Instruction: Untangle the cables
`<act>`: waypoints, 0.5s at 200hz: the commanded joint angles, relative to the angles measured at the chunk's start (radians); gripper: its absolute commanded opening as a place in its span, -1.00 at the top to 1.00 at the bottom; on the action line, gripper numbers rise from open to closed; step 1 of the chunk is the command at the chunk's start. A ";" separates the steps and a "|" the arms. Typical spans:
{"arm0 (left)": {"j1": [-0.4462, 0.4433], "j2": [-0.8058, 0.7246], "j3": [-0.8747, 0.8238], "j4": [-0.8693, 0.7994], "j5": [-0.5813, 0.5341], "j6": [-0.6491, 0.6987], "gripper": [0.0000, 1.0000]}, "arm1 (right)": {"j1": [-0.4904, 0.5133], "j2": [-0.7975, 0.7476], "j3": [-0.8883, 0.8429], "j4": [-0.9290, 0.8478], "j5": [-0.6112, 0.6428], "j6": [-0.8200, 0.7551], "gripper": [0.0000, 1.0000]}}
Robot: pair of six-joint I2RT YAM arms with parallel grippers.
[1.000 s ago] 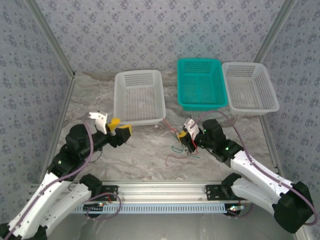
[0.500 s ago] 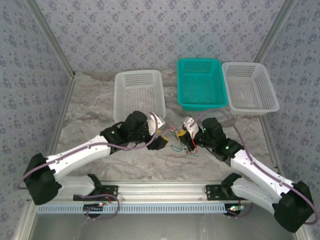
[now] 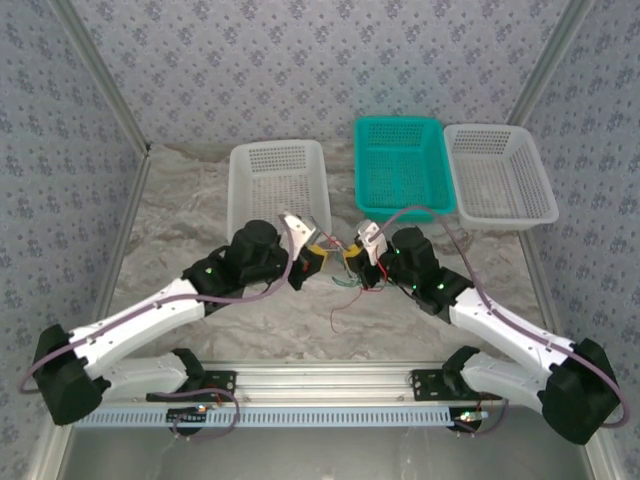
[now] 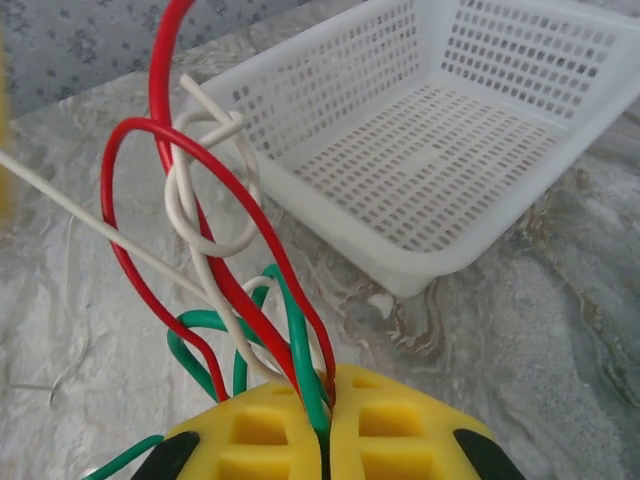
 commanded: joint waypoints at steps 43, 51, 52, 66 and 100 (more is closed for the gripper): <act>0.073 -0.185 0.080 -0.021 -0.063 -0.095 1.00 | -0.091 0.123 -0.062 -0.174 0.229 0.170 0.69; 0.073 -0.188 0.078 -0.019 -0.059 -0.097 1.00 | -0.095 0.123 -0.063 -0.174 0.235 0.182 0.70; 0.073 -0.188 0.077 -0.018 -0.058 -0.097 1.00 | -0.094 0.123 -0.063 -0.173 0.236 0.181 0.69; 0.073 -0.192 0.077 -0.016 -0.047 -0.099 1.00 | -0.101 0.121 -0.063 -0.180 0.245 0.194 0.67; 0.074 -0.174 0.078 -0.023 -0.046 -0.096 1.00 | -0.103 0.055 -0.067 -0.142 0.129 0.206 0.42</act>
